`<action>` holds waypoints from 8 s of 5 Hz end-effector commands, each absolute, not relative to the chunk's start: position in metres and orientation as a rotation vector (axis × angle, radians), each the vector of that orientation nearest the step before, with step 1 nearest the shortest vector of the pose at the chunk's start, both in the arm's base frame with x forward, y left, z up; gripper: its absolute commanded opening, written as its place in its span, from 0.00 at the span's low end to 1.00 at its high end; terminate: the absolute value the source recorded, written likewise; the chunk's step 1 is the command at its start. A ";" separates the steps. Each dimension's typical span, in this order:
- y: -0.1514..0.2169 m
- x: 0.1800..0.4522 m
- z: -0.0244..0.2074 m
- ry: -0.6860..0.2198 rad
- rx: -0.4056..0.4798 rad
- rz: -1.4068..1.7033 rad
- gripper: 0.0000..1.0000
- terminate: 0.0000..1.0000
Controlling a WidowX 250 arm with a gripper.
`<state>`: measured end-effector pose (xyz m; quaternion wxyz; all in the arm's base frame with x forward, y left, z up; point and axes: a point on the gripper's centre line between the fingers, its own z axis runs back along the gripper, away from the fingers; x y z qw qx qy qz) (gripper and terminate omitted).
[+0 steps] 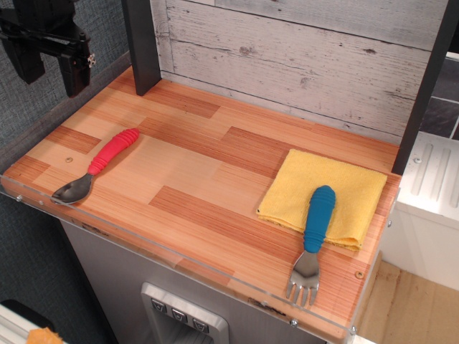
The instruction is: Move the fork to the right of the spoon.
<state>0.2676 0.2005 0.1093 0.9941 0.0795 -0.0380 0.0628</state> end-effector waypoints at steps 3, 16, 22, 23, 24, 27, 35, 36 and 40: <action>0.162 0.266 0.113 -0.100 0.149 0.204 1.00 0.00; -0.091 0.264 0.018 -0.128 0.005 0.017 1.00 0.00; -0.071 0.260 0.047 -0.221 -0.040 0.093 0.00 0.00; -0.063 0.254 0.066 -0.295 -0.009 0.098 0.00 0.00; -0.047 0.247 0.084 -0.348 0.019 0.147 0.00 0.00; 0.024 0.255 0.087 -0.481 -0.032 0.704 0.00 0.00; 0.115 0.244 0.037 -0.167 0.044 0.234 0.00 0.00; 0.120 0.240 0.030 -0.103 0.022 0.096 0.00 0.00; 0.134 0.239 0.020 -0.027 0.039 -0.024 1.00 0.00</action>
